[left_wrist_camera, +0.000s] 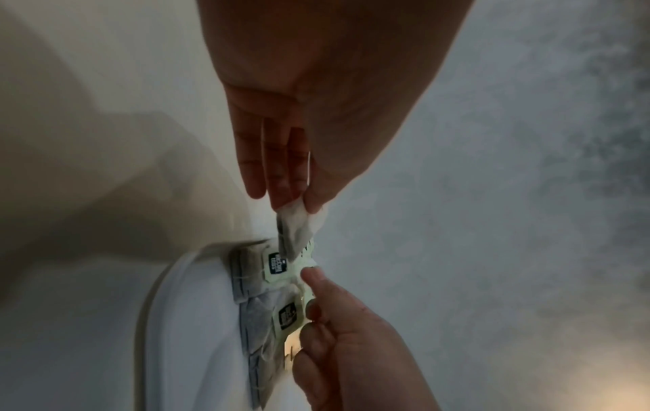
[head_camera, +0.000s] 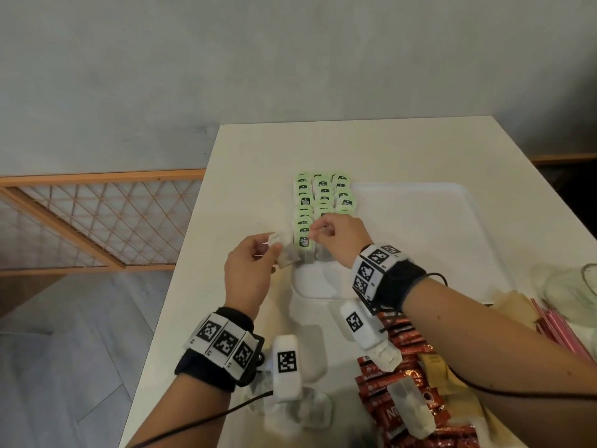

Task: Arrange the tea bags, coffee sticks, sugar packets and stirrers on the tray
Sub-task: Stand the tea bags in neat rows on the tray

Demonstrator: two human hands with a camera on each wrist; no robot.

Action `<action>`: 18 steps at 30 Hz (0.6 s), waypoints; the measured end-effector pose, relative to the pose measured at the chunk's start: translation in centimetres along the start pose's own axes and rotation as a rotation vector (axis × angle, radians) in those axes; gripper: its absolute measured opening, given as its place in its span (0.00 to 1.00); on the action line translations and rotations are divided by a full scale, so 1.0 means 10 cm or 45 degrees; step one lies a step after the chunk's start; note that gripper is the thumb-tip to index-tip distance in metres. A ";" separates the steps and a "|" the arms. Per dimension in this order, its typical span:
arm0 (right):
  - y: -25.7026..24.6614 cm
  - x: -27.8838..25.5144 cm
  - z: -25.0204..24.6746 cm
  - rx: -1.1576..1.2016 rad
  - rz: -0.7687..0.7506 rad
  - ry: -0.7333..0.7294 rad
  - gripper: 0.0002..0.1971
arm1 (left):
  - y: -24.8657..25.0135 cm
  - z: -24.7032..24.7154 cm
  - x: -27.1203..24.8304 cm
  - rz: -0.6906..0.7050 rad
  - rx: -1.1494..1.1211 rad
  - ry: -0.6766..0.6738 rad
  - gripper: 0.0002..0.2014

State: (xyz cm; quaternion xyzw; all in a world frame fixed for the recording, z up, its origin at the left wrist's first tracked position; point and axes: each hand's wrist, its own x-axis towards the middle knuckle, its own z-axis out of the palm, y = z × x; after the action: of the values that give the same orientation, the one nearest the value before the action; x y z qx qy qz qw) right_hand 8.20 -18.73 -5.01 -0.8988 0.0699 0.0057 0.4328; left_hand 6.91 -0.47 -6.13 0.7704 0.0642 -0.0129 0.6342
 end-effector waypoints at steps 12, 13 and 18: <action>0.09 -0.35 -0.27 0.400 -0.016 -0.033 0.05 | 0.23 0.31 -0.23 0.308 0.292 -0.081 0.10; 0.08 -0.37 -0.30 0.412 -0.007 0.000 0.06 | 0.25 0.33 -0.27 0.378 0.373 -0.044 0.09; 0.01 -0.54 -0.40 0.296 -0.028 0.030 0.07 | 0.29 0.47 -0.46 0.436 0.529 -0.156 0.08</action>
State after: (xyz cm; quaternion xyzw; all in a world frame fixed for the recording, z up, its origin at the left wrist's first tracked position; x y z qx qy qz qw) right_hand 2.68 -21.21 -2.21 -0.8433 0.0653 -0.0178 0.5331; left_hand 3.00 -5.99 -3.72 0.8814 -0.1094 0.0351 0.4581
